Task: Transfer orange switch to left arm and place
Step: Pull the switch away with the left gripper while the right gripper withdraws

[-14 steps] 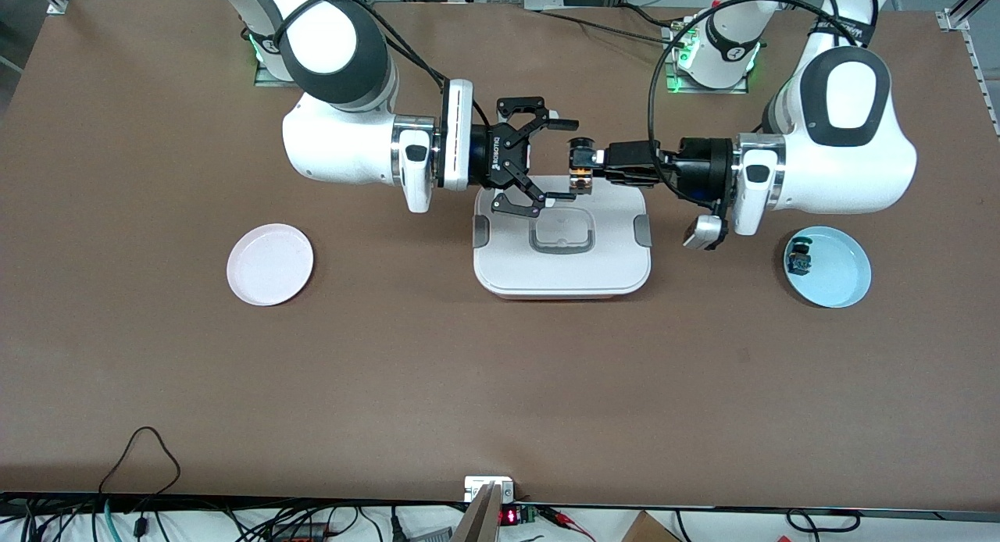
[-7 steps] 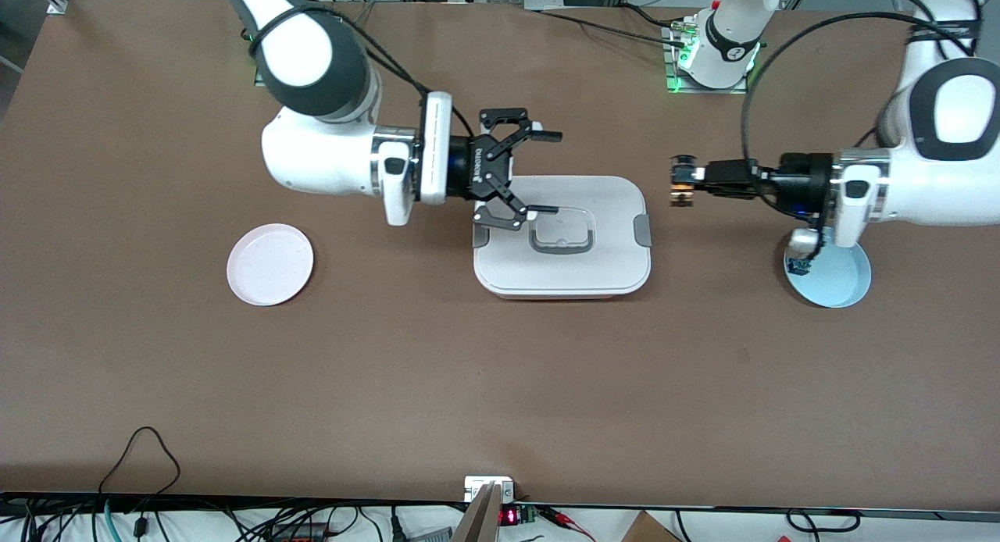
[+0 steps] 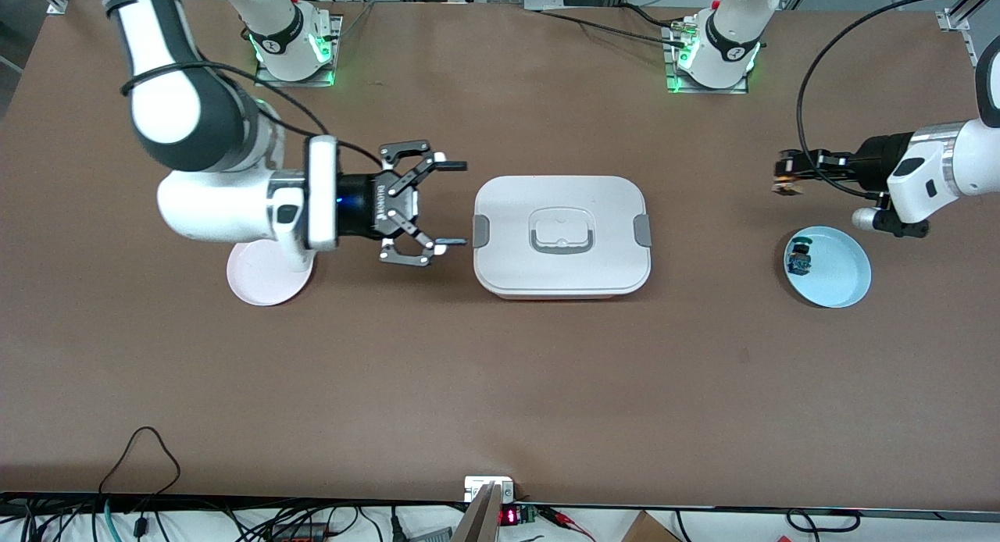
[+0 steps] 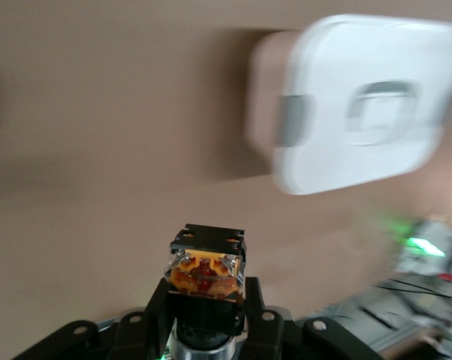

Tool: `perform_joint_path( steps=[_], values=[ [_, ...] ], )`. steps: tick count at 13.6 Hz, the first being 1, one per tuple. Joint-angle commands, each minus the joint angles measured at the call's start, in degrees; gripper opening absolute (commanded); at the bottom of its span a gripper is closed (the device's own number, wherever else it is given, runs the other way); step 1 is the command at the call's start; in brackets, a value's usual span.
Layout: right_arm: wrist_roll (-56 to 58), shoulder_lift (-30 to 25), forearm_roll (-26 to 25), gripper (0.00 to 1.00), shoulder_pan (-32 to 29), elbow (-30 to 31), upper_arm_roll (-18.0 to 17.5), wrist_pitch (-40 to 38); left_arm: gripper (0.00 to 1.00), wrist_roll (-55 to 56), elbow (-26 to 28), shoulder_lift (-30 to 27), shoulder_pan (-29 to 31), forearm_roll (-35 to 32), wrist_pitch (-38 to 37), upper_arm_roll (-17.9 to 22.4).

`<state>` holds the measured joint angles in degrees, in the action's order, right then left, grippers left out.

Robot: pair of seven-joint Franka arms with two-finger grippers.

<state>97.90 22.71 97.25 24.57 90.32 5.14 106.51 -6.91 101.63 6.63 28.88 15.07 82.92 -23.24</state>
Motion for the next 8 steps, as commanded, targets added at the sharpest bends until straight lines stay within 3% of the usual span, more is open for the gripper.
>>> perform_joint_path(
  steps=[1,4,8],
  values=[
    [-1.49,-1.80,-3.11,1.00,-0.04,1.96,3.64,-3.40,0.00,-0.04,3.99,-0.83,1.00,-12.13,4.86,-0.49],
    [-4.36,-1.53,-7.77,1.00,-0.22,2.75,9.61,-7.61,0.00,0.75,9.97,-0.30,3.19,-21.28,14.96,-0.49],
    [-15.96,-1.88,-18.30,1.00,-3.65,2.85,11.99,-11.22,0.00,9.78,12.19,6.18,3.81,-33.86,23.06,-0.49]
  ],
)
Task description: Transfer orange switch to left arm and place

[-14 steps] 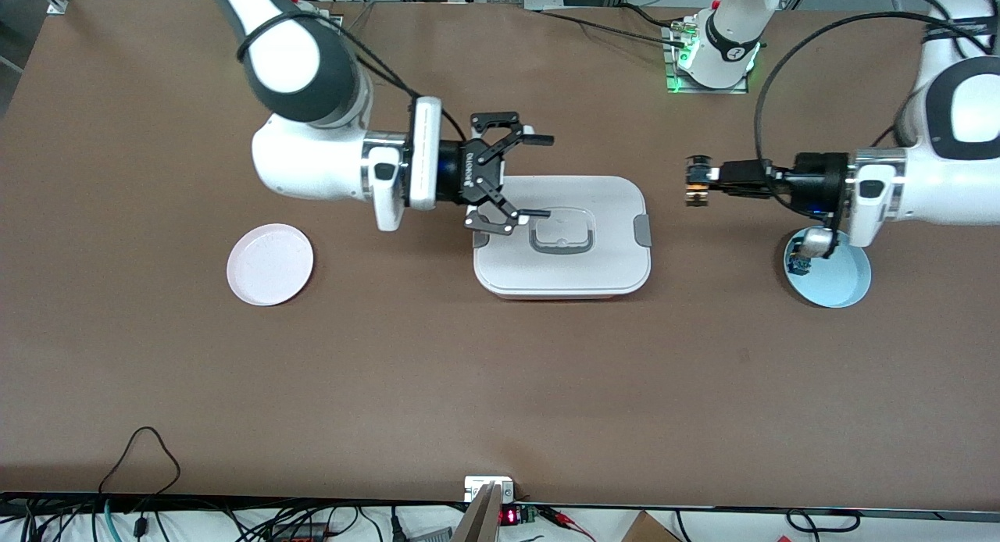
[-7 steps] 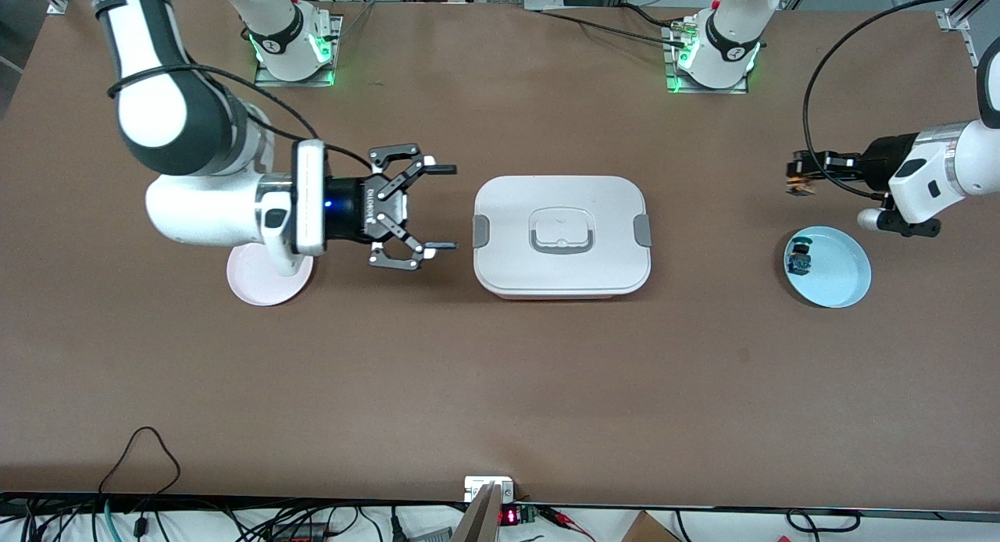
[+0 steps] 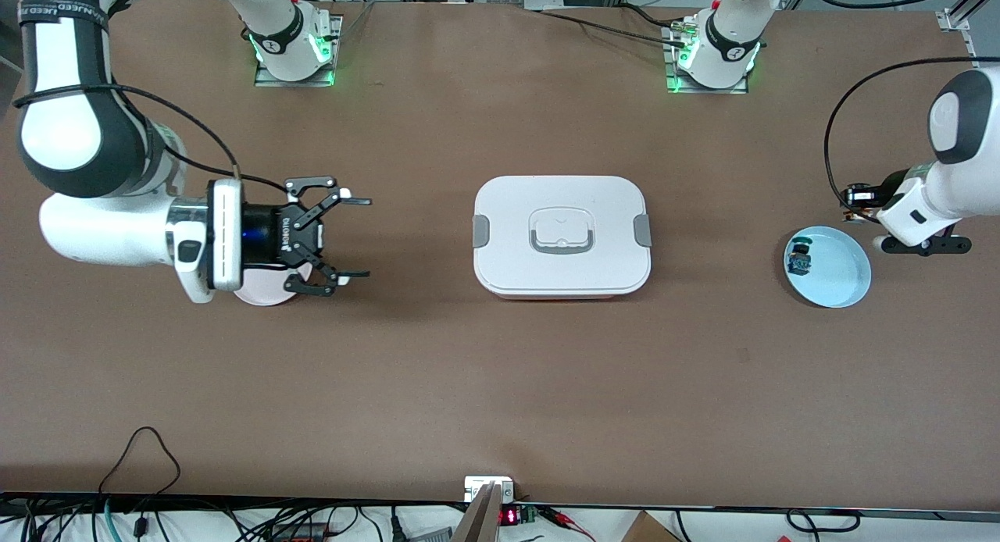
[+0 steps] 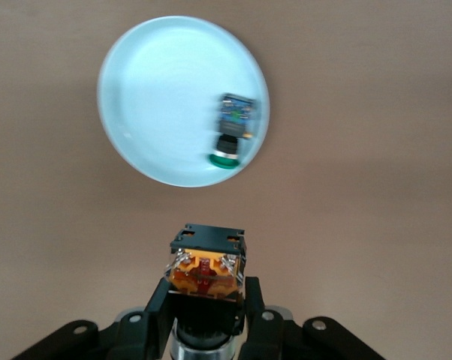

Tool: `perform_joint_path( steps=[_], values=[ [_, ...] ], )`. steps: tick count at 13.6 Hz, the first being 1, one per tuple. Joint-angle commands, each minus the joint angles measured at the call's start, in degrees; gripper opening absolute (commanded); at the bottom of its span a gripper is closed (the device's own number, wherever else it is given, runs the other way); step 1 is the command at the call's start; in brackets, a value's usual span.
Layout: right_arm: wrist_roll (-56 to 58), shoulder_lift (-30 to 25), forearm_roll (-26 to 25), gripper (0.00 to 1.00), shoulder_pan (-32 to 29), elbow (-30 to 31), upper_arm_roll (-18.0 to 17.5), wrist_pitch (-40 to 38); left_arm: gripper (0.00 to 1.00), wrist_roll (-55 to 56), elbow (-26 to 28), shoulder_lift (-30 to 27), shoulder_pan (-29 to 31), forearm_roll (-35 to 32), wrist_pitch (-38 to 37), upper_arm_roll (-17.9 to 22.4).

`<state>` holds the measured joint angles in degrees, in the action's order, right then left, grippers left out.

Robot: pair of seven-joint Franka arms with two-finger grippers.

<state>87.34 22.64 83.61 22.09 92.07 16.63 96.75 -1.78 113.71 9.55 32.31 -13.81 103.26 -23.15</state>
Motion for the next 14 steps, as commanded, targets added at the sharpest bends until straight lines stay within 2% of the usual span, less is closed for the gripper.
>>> perform_joint_path(
  steps=[1,2,8,12,14],
  values=[
    [-9.26,-1.81,-7.04,1.00,-1.26,1.09,1.82,-3.65,0.00,6.94,0.11,5.20,0.39,-7.26,4.31,-0.58],
    [-12.43,-1.81,-9.41,1.00,-1.17,1.01,3.22,-5.41,0.00,8.44,0.11,7.48,0.48,-8.94,6.15,-0.50],
    [-29.12,-2.24,-24.52,1.00,-2.93,1.18,4.03,-7.45,0.00,8.72,-0.33,16.10,4.07,-16.60,19.07,-0.41],
    [-48.80,-3.38,-33.93,1.00,-2.93,1.18,4.03,-8.32,0.00,10.04,-1.56,19.89,4.26,-20.03,20.49,-0.23],
    [-57.68,-3.82,-42.00,1.00,-2.93,0.92,4.03,-8.68,0.04,10.04,-1.83,21.91,4.52,-21.52,23.47,0.73]
  ],
)
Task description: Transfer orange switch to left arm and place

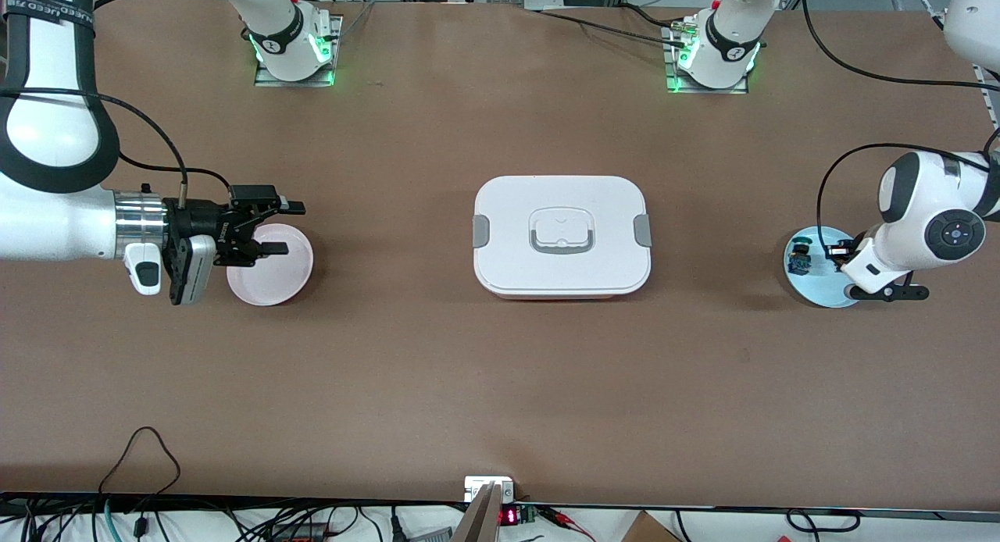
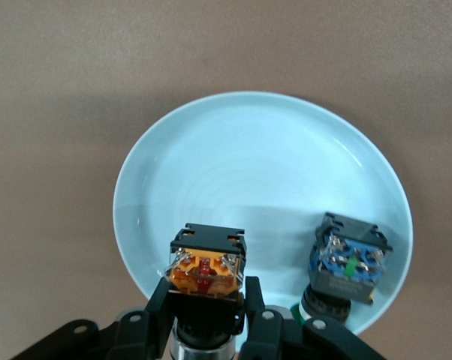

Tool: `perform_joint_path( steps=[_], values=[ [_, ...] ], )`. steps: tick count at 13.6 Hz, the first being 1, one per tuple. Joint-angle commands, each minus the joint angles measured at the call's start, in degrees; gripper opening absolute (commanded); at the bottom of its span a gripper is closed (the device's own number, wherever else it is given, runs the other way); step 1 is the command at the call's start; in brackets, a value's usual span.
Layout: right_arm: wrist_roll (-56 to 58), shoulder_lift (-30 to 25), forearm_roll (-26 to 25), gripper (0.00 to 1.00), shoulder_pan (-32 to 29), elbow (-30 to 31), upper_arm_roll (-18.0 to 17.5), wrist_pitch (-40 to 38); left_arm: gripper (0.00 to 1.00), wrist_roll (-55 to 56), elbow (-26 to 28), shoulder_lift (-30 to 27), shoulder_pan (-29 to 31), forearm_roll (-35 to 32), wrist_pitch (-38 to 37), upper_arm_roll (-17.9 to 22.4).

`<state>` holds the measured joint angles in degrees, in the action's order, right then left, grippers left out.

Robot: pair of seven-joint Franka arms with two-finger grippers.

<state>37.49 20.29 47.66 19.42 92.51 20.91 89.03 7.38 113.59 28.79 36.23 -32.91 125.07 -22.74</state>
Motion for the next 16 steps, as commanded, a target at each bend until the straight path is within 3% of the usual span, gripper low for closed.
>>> perform_joint_path(
  steps=[1,3,5,7,8,9,11,13,14,16],
  values=[
    [-10.92,-1.57,-10.70,1.00,-0.18,0.30,-0.26,-0.97,0.06,0.89,-1.80,3.37,0.59,-3.04,2.19,0.67],
    [-16.80,-1.57,-16.96,1.00,-0.35,0.30,-0.34,-0.97,0.13,0.97,-1.88,3.82,0.51,-4.62,2.46,0.68],
    [-22.87,-1.48,-22.22,1.00,-0.44,-0.14,-0.26,-1.58,0.34,0.89,-2.50,3.99,0.51,-4.62,2.46,0.68],
    [-27.62,-1.48,-31.36,1.00,0.17,-2.41,-0.69,-4.72,0.55,0.89,-3.29,5.22,0.42,-4.62,2.46,0.68],
    [-28.17,-1.40,-35.57,1.00,0.53,-4.17,-0.78,-7.36,0.92,0.28,-3.38,5.22,0.59,-4.62,2.55,0.59],
    [-28.17,-0.96,-39.62,1.00,1.40,-6.27,-0.87,-9.73,1.00,0.01,-3.55,4.96,0.68,-4.71,2.46,0.59],
    [-27.12,-1.13,-46.05,1.00,2.55,-8.31,-0.78,-10.38,1.00,0.01,-4.87,4.09,0.51,-4.62,1.85,0.24],
    [-27.03,-2.01,-47.30,1.00,0.89,-10.06,-0.17,-9.15,1.00,0.10,-6.10,1.81,0.68,-3.93,1.67,-0.20],
    [-27.64,-1.92,-50.26,1.00,-0.77,-11.38,-0.17,-8.71,1.00,-0.25,-6.10,0.06,0.68,-3.40,1.67,-0.64],
    [-27.73,-1.92,-51.97,1.00,-4.29,-12.09,-1.04,-7.21,1.00,-1.22,-6.63,-3.63,0.77,-3.31,-0.51,-3.44]
  ],
)
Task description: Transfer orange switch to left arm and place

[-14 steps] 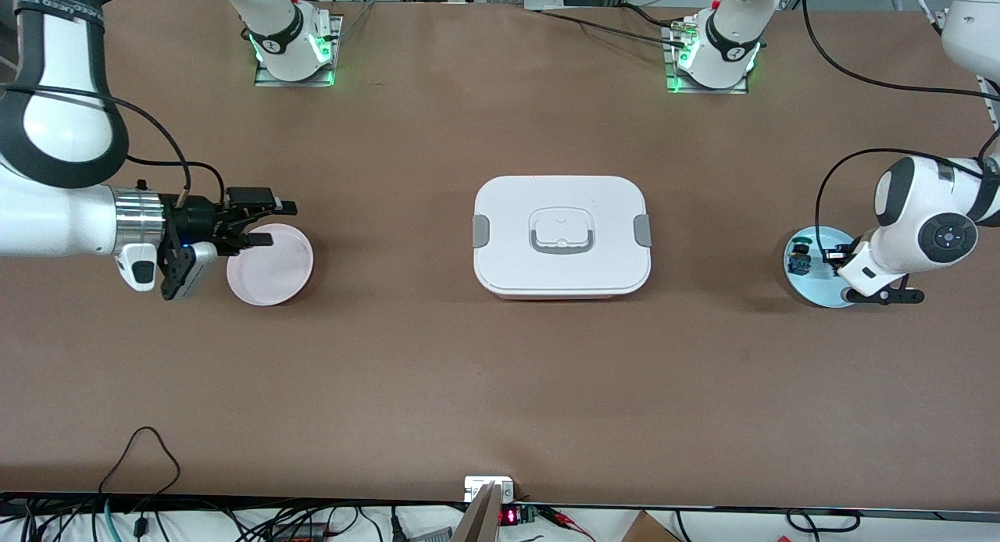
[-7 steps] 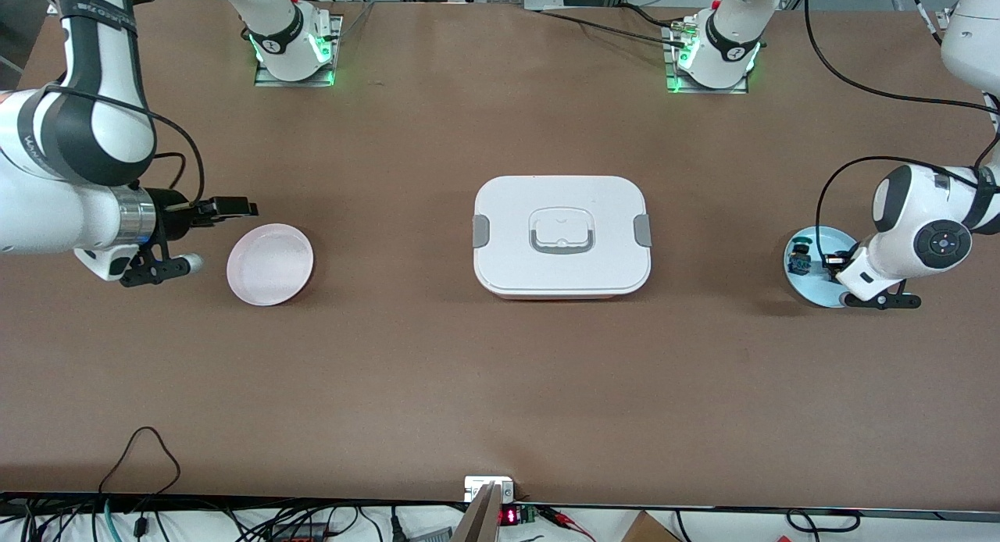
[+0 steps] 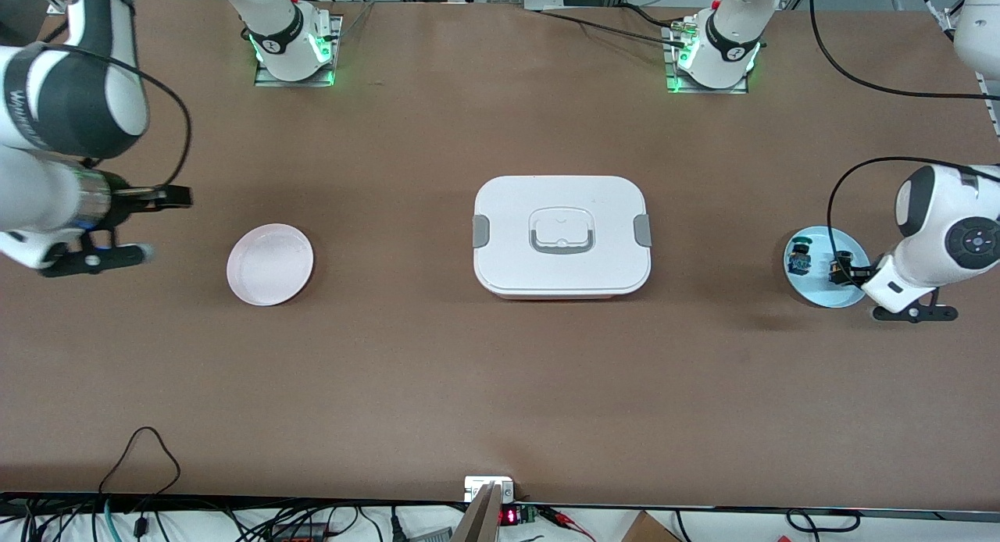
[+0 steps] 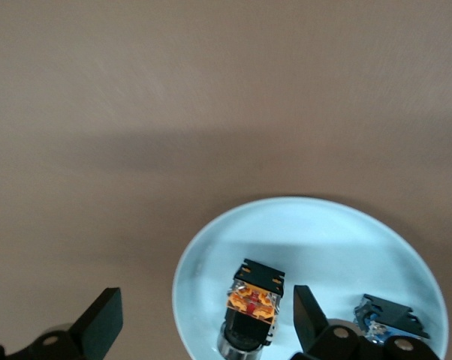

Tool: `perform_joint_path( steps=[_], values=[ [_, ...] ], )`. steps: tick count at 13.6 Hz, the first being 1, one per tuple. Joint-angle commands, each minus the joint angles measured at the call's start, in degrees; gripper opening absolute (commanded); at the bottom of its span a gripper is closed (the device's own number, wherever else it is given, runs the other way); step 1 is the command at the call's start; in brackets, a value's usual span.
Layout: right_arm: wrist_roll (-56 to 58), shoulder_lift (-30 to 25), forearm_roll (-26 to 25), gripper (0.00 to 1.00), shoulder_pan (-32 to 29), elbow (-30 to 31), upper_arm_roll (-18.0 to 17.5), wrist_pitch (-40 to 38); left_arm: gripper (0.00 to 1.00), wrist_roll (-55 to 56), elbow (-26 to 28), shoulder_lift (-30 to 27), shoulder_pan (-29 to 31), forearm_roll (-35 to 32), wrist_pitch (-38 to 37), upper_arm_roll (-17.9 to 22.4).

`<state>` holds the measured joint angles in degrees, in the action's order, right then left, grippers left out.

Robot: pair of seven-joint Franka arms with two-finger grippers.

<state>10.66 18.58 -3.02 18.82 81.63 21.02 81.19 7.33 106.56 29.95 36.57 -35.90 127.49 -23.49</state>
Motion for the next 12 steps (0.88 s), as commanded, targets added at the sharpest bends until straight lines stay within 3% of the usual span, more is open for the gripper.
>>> perform_joint_path(
  steps=[1,3,4,6,8,10,12],
  values=[
    [-1.95,-0.73,-1.03,1.00,-6.14,-1.56,-4.29,0.37,1.00,-1.35,-1.51,-5.94,0.43,0.21,-5.38,-4.53],
    [-5.72,-1.62,-0.76,1.00,-13.77,-3.57,-11.76,1.33,1.00,-1.61,-8.44,-6.13,0.35,5.38,-16.51,-8.05],
    [-6.18,-1.62,-0.33,1.00,-15.37,-4.02,-13.80,2.12,1.00,-2.49,-12.48,-6.13,0.00,6.80,-22.66,-9.98],
    [-7.31,-3.54,0.55,1.00,-15.12,-4.03,-15.39,3.53,1.00,-2.76,-18.82,-5.96,-0.18,6.90,-30.95,-14.55],
    [-8.82,-4.78,2.92,1.00,-15.74,-3.85,-15.58,2.58,1.00,-2.67,-21.56,-6.30,-0.18,6.99,-34.75,-17.72],
    [-8.55,-6.97,2.23,1.00,-15.39,-1.23,-15.66,3.44,1.00,-2.67,-24.81,-6.31,-0.18,6.99,-39.57,-21.15],
    [-8.11,-8.46,2.40,1.00,-15.48,1.49,-15.66,4.32,1.00,-2.76,-26.23,-7.79,-1.92,7.86,-41.52,-21.78]
  ],
)
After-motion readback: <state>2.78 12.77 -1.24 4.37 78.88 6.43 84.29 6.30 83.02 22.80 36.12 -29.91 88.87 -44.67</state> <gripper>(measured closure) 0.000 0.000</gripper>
